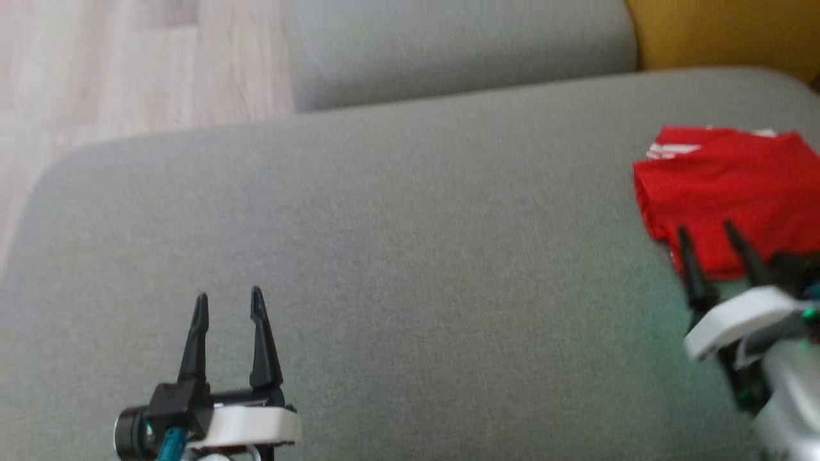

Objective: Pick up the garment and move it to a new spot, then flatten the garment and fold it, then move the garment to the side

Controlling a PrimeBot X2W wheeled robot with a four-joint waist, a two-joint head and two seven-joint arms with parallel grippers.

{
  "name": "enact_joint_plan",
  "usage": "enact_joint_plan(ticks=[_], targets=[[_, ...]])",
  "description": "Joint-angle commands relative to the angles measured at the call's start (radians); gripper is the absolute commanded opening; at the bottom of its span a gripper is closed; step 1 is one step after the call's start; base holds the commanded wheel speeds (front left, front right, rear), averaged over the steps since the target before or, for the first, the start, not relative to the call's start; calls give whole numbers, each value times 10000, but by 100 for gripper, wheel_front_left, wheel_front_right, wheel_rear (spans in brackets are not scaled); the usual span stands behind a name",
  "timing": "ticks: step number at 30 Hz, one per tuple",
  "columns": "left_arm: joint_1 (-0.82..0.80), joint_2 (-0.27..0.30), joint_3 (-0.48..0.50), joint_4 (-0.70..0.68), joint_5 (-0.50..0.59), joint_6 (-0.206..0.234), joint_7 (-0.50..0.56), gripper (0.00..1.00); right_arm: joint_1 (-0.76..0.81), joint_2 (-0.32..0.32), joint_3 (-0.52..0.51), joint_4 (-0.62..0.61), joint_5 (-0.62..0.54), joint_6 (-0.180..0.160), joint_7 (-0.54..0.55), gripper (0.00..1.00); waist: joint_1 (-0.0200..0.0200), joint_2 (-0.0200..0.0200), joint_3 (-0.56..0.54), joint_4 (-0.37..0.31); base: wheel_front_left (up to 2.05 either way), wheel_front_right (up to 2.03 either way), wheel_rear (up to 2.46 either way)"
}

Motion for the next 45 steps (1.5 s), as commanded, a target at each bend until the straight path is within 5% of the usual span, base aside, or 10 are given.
enact_joint_plan(ticks=[1, 8, 14, 15, 45], targets=[[-264, -17, 208, -253, -52, -35, -53, 100, 524, 237, -206, -1287, -452, 65, -135, 100, 2, 0, -590, 213, 0, 0, 0], [32, -17, 240, -130, 119, -174, -53, 100, 2620, 1729, -1153, -3770, -1684, 65, -135, 100, 2, 0, -967, 200, 0, 0, 0], [238, -18, 382, 23, 235, -216, -53, 100, 3278, 2421, -1247, -4250, -2265, 65, -135, 100, 2, 0, -1187, 67, 0, 0, 0], [258, -18, 403, 44, 253, -217, -53, 0, 3276, 2443, -1252, -4268, -2281, 65, -135, 0, 2, 0, -1200, 43, 0, 0, 0], [309, 33, 677, 772, -2923, -794, 779, 0, 3549, 2658, -1955, -3816, 745, 11, 790, 0, 2, 0, -937, 218, 0, 0, 0]])
